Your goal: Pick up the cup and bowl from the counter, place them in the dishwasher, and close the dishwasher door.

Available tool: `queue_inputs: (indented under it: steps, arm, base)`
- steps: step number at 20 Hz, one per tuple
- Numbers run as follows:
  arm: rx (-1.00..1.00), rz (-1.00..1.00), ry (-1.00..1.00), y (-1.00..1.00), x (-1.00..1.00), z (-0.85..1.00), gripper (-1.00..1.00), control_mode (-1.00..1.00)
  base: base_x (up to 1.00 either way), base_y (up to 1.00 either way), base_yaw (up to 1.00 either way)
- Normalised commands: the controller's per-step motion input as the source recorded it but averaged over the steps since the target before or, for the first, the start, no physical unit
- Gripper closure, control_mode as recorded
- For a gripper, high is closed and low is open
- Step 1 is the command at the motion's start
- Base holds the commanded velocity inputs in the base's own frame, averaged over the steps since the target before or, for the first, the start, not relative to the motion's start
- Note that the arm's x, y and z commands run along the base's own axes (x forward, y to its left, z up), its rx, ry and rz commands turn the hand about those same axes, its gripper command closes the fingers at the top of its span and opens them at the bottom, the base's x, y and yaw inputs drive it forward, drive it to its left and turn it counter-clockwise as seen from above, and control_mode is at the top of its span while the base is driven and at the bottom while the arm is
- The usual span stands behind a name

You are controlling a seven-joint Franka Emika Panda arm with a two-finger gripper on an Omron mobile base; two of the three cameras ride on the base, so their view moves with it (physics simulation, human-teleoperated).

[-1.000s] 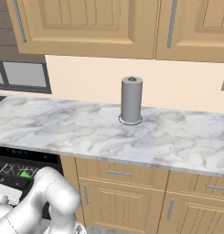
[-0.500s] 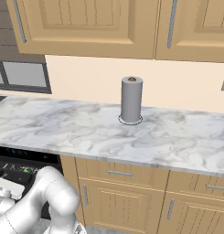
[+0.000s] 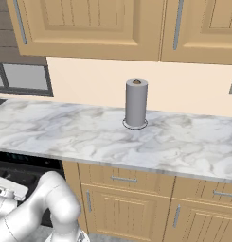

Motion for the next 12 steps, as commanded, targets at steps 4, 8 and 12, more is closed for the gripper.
queue_inputs:
  steps: [4,8,12]
  arm:
    - [-0.10,0.00,-0.25,-0.15,0.61,-0.36,-1.00,-1.00]
    - [-0.11,0.00,-0.25,-0.15,0.58,-0.36,-1.00,-1.00]
    - [-0.12,0.00,-0.27,-0.15,0.54,-0.34,-1.00,-1.00]
  base:
    - [0.00,0.00,0.00]
    - [0.00,0.00,0.00]
    - [0.00,0.00,0.00]
